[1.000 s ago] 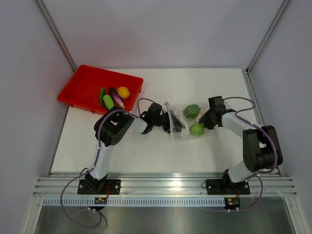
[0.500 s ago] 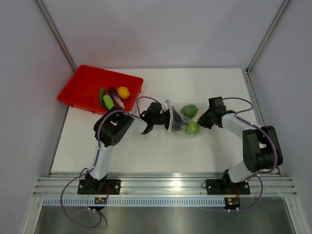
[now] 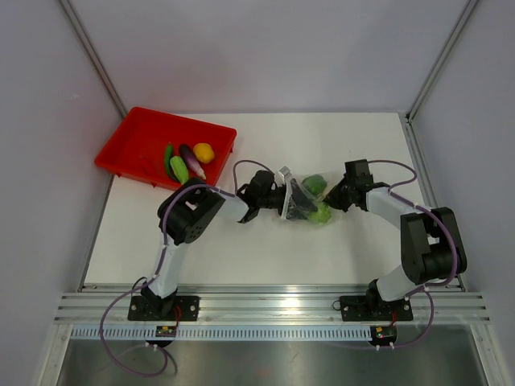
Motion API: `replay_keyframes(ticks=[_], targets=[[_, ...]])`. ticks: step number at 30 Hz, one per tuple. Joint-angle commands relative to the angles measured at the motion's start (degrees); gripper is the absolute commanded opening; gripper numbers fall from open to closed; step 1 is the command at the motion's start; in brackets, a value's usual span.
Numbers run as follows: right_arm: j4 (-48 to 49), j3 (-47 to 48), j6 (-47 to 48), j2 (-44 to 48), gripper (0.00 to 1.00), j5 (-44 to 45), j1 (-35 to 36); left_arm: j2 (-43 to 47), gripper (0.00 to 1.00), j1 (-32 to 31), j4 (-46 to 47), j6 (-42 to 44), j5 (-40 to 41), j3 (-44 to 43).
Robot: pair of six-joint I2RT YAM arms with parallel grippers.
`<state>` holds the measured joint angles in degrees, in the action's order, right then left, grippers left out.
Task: Open the zip-top bag and remove the fake food
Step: Adjust the zipper food storage bag at the center of the board.
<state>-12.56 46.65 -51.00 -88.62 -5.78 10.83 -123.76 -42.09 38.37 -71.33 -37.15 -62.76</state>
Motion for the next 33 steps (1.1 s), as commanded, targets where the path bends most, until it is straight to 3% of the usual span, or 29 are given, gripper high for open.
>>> replay_keyframes(ticks=[1,9,17,24,27,30,33], targets=[[2.71,0.37,-0.32,0.11,0.00,-2.48,-0.02,1.51,0.69,-1.07,-1.27,2.16,-0.82,-2.54],[2.80,0.10,-0.50,0.55,0.00,-2.66,-0.02,1.42,0.81,-1.95,-7.42,5.14,0.58,-4.73],[5.34,-1.30,-1.46,0.82,0.00,-5.29,-0.02,0.46,0.83,-2.56,-9.28,5.85,1.20,-6.05],[10.36,-2.27,-4.10,-2.52,0.00,-14.77,-0.11,0.28,0.84,-2.91,-11.48,7.17,2.52,-6.94],[7.64,-1.04,-2.35,-1.83,0.00,-10.95,-0.20,1.15,0.84,-2.91,-9.81,6.73,3.13,-5.88],[3.51,-0.16,-0.16,1.60,0.07,-4.88,-0.28,2.12,0.84,-2.91,-9.37,6.99,3.75,-5.09],[-1.05,0.63,0.99,4.68,0.24,0.92,-0.28,1.95,0.84,-2.74,-9.54,7.08,3.75,-5.27]])
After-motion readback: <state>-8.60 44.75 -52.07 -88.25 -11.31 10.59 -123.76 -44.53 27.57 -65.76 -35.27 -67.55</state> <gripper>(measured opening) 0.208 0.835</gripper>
